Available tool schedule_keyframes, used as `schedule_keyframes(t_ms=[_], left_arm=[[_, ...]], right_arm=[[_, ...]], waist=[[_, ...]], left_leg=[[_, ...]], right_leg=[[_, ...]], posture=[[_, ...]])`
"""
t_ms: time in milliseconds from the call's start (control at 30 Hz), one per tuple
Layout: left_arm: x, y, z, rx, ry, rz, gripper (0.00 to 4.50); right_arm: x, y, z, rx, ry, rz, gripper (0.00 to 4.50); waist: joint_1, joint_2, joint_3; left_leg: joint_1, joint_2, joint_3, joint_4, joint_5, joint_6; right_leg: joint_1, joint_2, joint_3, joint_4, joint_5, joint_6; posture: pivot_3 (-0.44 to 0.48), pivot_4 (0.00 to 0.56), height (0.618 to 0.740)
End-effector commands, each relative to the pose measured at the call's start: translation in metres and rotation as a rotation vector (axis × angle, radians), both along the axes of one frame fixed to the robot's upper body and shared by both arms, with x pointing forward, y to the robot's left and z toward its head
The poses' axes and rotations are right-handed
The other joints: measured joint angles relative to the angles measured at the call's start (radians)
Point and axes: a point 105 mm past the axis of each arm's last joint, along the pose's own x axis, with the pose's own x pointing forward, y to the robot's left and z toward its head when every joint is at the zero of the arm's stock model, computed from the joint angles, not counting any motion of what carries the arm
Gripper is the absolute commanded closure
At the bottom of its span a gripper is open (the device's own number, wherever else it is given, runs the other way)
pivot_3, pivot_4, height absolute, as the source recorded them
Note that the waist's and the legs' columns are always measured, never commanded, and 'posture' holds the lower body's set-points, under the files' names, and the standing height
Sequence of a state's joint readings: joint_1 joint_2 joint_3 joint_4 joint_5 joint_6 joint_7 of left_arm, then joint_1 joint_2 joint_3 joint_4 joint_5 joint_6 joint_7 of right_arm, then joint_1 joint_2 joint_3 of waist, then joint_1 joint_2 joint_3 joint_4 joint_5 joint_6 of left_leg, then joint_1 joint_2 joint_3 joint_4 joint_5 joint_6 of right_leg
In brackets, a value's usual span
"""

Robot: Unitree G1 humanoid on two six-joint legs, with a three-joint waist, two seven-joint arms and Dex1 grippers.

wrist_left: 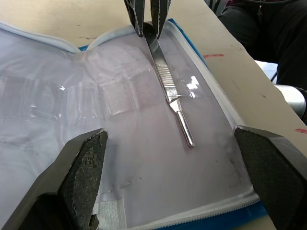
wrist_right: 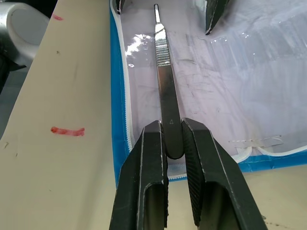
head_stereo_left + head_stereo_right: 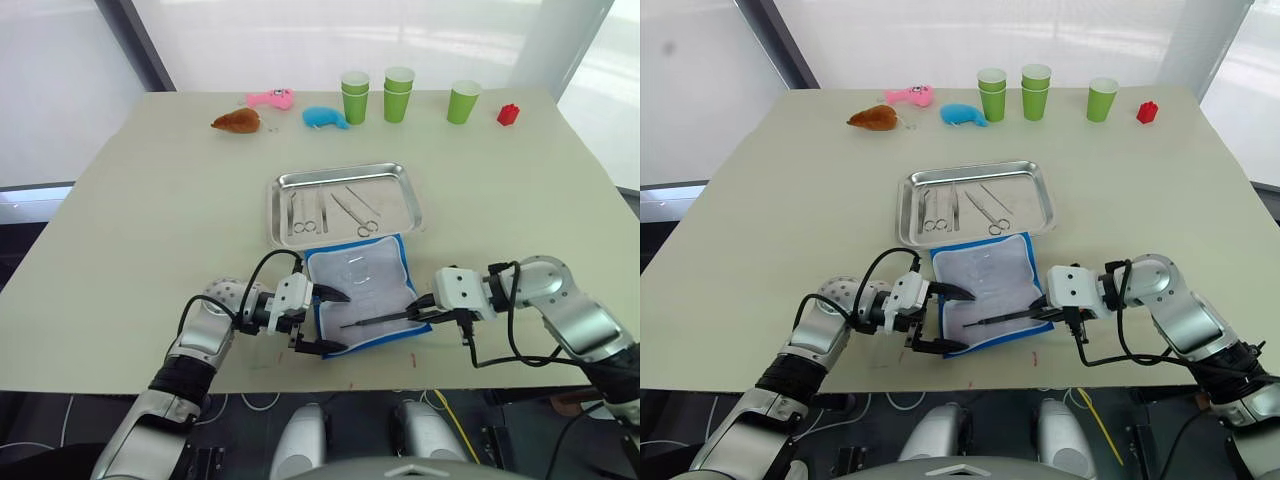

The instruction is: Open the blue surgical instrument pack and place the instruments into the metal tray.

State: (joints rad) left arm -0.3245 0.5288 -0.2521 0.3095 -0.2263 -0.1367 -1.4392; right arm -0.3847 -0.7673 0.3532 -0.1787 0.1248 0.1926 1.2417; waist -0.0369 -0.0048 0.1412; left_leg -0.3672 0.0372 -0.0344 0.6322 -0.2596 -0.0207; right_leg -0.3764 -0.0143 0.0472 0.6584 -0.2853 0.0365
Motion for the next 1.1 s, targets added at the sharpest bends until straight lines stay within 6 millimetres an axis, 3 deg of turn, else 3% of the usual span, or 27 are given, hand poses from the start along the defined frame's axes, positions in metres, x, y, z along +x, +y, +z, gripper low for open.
schedule_keyframes(t_ms=[33,633,867,1100], left_arm=[[-0.029,0.012,-0.057,0.165,0.242,-0.001,0.00],[-0.031,0.013,-0.062,0.177,0.255,0.009,0.00],[-0.031,0.013,-0.062,0.179,0.255,0.010,0.00],[-0.030,0.014,-0.063,0.179,0.254,0.015,0.00]], right_arm=[[0.008,0.001,0.029,0.022,-0.125,0.016,4.48],[0.003,-0.001,0.037,-0.075,-0.211,0.082,4.48],[0.005,-0.017,0.036,-0.107,-0.213,0.057,4.48],[0.006,-0.048,0.038,-0.131,-0.202,0.006,4.48]], waist=[[0.000,0.000,0.000],[0.003,0.000,0.000],[0.004,0.001,0.000],[0.004,0.001,0.000]], left_leg=[[0.000,0.000,0.000,0.000,0.000,0.000],[0.000,0.000,0.000,0.000,0.000,0.000],[0.000,0.000,0.000,0.000,0.000,0.000],[0.000,0.000,0.000,0.000,0.000,0.000]], right_leg=[[0.000,0.000,0.000,0.000,0.000,0.000],[0.000,0.000,0.000,0.000,0.000,0.000],[0.000,0.000,0.000,0.000,0.000,0.000],[0.000,-0.001,0.000,0.000,0.000,0.000]], posture=[[0.000,0.150,0.740],[0.000,0.150,0.740],[0.000,0.150,0.740],[0.000,0.150,0.740]])
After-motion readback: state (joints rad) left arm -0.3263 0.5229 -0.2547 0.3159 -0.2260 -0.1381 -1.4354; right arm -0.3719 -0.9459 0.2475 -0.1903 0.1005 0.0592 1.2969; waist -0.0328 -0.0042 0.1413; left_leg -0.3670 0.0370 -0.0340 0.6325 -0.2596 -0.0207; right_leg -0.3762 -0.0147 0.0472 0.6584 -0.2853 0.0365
